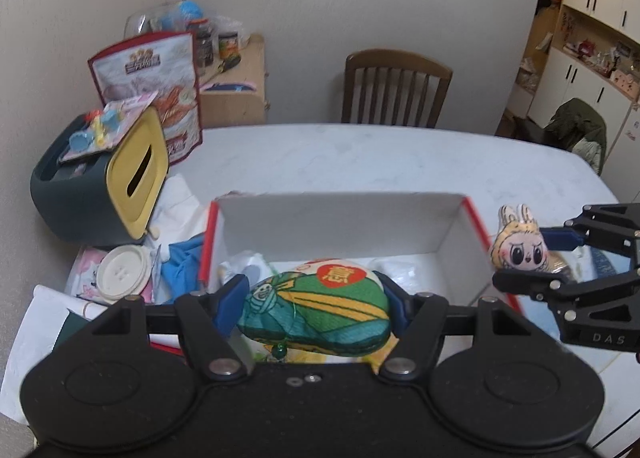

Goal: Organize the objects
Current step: 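Carry the green pouch and plush doll over the open cardboard box, then open the left gripper to drop the pouch while the right releases the doll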

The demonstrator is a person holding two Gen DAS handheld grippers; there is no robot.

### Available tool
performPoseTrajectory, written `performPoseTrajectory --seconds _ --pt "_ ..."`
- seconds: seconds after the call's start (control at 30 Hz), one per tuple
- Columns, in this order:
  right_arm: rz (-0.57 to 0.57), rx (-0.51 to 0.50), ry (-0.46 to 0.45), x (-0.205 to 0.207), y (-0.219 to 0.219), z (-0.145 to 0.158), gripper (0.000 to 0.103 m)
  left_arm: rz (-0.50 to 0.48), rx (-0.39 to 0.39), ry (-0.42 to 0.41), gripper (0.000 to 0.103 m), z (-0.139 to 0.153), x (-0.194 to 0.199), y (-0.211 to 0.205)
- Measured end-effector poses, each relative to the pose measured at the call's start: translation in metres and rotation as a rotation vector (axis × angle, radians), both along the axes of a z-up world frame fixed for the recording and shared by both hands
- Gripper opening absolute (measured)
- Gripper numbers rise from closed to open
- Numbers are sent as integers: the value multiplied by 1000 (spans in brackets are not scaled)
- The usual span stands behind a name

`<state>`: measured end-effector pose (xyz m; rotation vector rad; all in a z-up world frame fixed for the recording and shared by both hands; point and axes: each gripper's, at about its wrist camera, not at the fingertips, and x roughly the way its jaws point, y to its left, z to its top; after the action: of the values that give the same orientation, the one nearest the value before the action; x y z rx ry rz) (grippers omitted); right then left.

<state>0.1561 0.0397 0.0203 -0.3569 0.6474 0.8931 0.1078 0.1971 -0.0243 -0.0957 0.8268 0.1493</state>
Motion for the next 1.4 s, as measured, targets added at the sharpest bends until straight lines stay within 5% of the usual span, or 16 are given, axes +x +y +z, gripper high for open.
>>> performPoseTrajectory --seconds 0.73,1.4 --pt "-39 -169 84 41 72 -76 43 -130 24 143 68 -65 20 -5" --pt "-5 -185 132 46 79 -82 45 -194 58 205 71 -79 30 -17"
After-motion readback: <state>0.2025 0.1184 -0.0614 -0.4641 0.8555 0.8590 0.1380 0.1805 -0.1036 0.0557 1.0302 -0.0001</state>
